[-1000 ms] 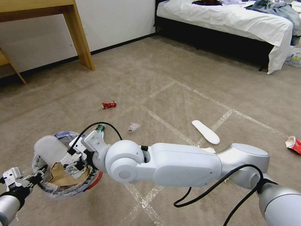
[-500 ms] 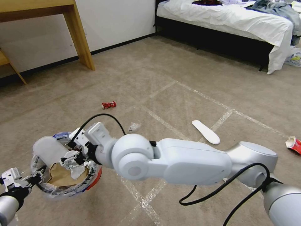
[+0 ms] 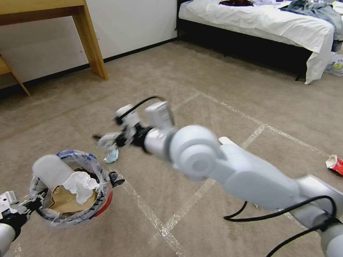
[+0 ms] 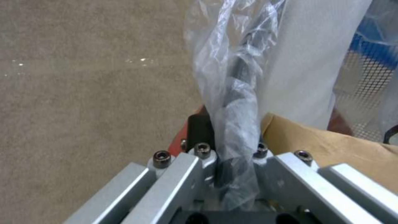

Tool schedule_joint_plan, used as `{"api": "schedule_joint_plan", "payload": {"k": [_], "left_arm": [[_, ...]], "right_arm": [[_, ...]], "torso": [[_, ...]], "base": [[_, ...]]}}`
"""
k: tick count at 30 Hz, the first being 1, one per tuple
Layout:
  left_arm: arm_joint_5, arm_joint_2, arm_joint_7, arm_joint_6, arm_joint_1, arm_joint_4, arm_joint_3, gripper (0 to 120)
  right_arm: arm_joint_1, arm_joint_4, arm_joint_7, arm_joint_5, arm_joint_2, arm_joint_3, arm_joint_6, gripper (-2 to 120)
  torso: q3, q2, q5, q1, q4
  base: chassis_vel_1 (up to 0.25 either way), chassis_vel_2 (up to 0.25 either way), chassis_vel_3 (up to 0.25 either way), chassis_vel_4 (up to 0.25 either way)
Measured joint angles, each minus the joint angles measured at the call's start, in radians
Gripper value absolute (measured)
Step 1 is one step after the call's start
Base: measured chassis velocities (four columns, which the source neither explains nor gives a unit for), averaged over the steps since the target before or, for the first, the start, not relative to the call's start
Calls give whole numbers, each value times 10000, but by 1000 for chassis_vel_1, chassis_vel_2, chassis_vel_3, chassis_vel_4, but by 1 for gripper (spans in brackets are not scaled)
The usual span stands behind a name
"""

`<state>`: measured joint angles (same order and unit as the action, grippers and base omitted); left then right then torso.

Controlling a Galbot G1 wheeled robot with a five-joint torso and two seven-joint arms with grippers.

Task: Pick up the trash bin and place the garbage on the floor into it.

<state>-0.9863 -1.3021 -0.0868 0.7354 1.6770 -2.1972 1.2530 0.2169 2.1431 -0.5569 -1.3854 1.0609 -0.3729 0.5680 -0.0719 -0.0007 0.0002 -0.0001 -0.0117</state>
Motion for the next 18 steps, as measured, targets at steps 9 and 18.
{"api": "schedule_joint_plan", "payload": {"k": [9,18], "left_arm": [[59,-48,3,0,-104,10,-14,1],[229,-235,79,1,-12,-12,86,1]], "right_arm": [[2624,244,2115,2247,-1295,2289,-3130,100],[4551,-337,2998,4589,-1693,3921,-5698,100]], "torso": [[1,0,1,0,-2],[1,0,0,0,5]], "base": [[0,0,0,0],[0,0,0,0]]}}
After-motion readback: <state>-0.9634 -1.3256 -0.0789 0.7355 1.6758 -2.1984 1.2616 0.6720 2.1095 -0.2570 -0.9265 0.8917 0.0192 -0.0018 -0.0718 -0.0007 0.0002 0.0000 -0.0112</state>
